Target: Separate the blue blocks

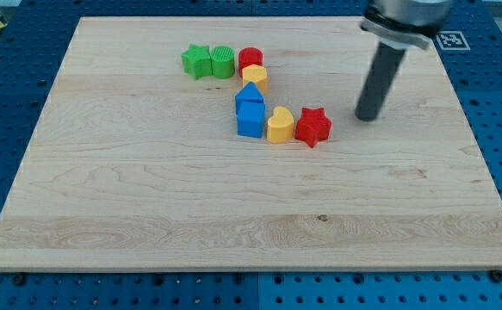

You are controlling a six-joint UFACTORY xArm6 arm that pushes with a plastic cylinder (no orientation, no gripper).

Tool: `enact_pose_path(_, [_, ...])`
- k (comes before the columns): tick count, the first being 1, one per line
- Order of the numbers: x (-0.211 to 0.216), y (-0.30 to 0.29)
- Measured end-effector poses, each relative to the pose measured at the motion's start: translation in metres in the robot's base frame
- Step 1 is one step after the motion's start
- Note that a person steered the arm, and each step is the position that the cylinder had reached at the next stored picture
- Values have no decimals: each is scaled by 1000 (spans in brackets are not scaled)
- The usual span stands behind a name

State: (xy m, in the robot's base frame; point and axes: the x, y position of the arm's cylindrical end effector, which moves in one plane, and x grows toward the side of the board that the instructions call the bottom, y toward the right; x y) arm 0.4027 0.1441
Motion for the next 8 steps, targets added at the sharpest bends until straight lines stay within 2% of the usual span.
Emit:
enact_pose_path(2, [-5, -33])
enact_pose_path(5, [-15, -154])
enact_pose_path(6, [-8, -164])
enact_pose_path(7, [24, -163])
enact_pose_path(8, [37, -162])
